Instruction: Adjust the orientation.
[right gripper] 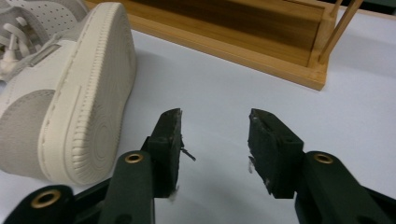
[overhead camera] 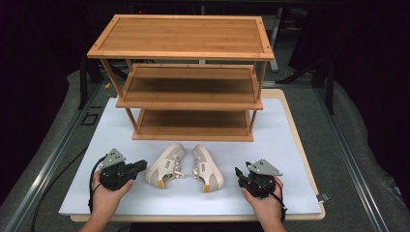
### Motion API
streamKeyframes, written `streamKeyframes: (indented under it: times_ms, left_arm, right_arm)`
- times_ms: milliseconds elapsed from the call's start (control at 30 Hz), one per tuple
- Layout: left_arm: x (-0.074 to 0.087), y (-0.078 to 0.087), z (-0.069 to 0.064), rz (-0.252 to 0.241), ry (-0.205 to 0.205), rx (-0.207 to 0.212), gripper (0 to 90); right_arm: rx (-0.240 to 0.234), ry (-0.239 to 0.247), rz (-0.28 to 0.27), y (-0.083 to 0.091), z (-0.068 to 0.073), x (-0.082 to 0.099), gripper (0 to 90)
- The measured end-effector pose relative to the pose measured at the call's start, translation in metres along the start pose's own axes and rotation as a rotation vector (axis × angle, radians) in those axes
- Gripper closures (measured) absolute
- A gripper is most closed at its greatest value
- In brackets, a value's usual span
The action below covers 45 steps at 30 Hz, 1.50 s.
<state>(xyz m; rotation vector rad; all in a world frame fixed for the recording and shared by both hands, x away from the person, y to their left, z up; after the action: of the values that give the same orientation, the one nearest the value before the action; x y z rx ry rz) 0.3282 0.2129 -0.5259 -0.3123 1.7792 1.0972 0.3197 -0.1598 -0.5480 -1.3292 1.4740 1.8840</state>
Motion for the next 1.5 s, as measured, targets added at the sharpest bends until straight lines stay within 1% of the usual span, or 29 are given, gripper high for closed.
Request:
streamKeyframes:
  times_ms: [100, 200, 233, 267, 367, 500, 600, 633, 733, 767, 833, 900, 933, 1000, 1033, 1067, 1100, 1133, 1167, 1233, 1300, 1367, 1433, 1500]
  left_arm:
    - [0.0, -0.002, -0.004, 0.009, -0.017, 0.014, 89.0]
    - [0.0, -0.005, -0.008, 0.019, -0.027, 0.022, 89.5]
    - [0.001, -0.006, -0.01, 0.027, -0.041, 0.024, 89.5]
    - [0.001, -0.006, -0.011, 0.027, -0.039, 0.025, 89.5]
    - [0.003, -0.01, -0.012, 0.048, -0.063, 0.015, 89.6]
    - [0.004, -0.01, -0.009, 0.05, -0.065, 0.01, 89.6]
    - [0.004, -0.01, -0.005, 0.051, -0.07, -0.01, 89.7]
    - [0.004, -0.01, -0.003, 0.047, -0.059, -0.014, 89.6]
    - [0.005, -0.01, 0.003, 0.045, -0.045, -0.035, 89.6]
    - [0.005, -0.01, 0.003, 0.045, -0.045, -0.035, 89.7]
    - [0.006, -0.011, 0.011, 0.05, -0.022, -0.056, 89.7]
    - [0.007, -0.013, 0.019, 0.052, 0.003, -0.068, 89.7]
    - [0.008, -0.014, 0.023, 0.055, 0.019, -0.07, 89.7]
    - [0.01, -0.015, 0.03, 0.053, 0.084, -0.054, 89.8]
    - [0.012, -0.016, 0.034, 0.053, 0.106, -0.045, 89.8]
    - [0.013, -0.017, 0.035, 0.053, 0.121, -0.042, 89.8]
    - [0.015, -0.018, 0.038, 0.06, 0.129, -0.048, 89.8]
    - [0.017, -0.019, 0.04, 0.073, 0.131, -0.05, 89.8]
    - [0.019, -0.021, 0.041, 0.089, 0.143, -0.042, 89.7]
    - [0.023, -0.024, 0.041, 0.107, 0.148, -0.035, 89.8]
    - [0.022, -0.025, 0.04, 0.104, 0.152, -0.021, 89.7]
    - [0.02, -0.024, 0.039, 0.097, 0.143, -0.038, 89.5]
    - [0.016, -0.021, 0.038, 0.073, 0.142, -0.055, 87.9]
    - [0.01, -0.015, 0.036, 0.041, 0.14, -0.067, 83.9]
  right_arm:
    - [-0.012, -0.005, 0.003, 0.0, 0.001, 0.0, 57.7]
    - [-0.013, -0.003, 0.001, 0.001, 0.001, 0.0, 58.2]
    - [-0.015, -0.006, 0.001, 0.001, 0.0, 0.0, 58.3]
    - [-0.014, -0.008, 0.001, 0.001, 0.0, 0.0, 58.3]
    - [-0.015, -0.013, 0.0, 0.001, -0.001, 0.0, 58.3]
    - [-0.015, -0.017, 0.001, 0.001, -0.001, 0.0, 58.3]
    - [-0.016, -0.02, 0.002, 0.001, -0.001, 0.001, 58.3]
    - [-0.016, -0.02, 0.001, 0.001, -0.001, 0.001, 58.3]
    - [-0.016, -0.024, -0.001, 0.001, -0.002, 0.001, 58.3]
    - [-0.016, -0.025, -0.001, 0.001, -0.002, 0.001, 58.3]
    - [-0.019, -0.027, -0.002, 0.001, -0.002, 0.001, 58.2]
    - [-0.017, -0.031, 0.001, 0.0, -0.003, 0.001, 58.1]
    - [-0.018, -0.036, 0.001, 0.0, -0.003, 0.001, 58.1]
    - [-0.019, -0.041, 0.002, 0.0, -0.003, 0.001, 58.1]
    - [-0.019, -0.044, 0.001, 0.0, -0.003, 0.001, 58.0]
    - [-0.018, -0.045, 0.0, 0.0, -0.003, 0.001, 58.0]
    - [-0.018, -0.045, -0.001, 0.0, -0.003, 0.001, 57.9]
    - [-0.017, -0.046, -0.001, 0.0, -0.004, 0.001, 57.9]
    - [-0.022, -0.047, -0.002, 0.0, -0.004, 0.001, 57.9]
    - [-0.017, -0.047, 0.0, 0.0, -0.004, 0.001, 58.0]
    - [-0.017, -0.053, -0.001, 0.0, -0.005, 0.001, 58.0]
    - [-0.023, -0.06, -0.004, 0.0, -0.005, 0.001, 58.0]
    - [-0.023, -0.066, -0.005, 0.001, -0.006, 0.001, 58.0]
    - [-0.022, -0.07, -0.006, 0.001, -0.006, 0.001, 58.0]
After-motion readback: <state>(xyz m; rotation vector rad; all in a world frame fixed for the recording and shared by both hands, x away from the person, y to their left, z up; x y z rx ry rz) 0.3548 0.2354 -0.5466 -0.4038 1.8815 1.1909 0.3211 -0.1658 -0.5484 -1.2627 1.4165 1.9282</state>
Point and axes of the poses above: each handheld gripper's, and its own axes: y roughly backward along the jaws, x roughly out of its underside, z roughly to its left, the point moved 6 cm from there along -y, roughly forward along the jaws, and after that the axes turned 1 degree about -y, right-handed, at the moved point
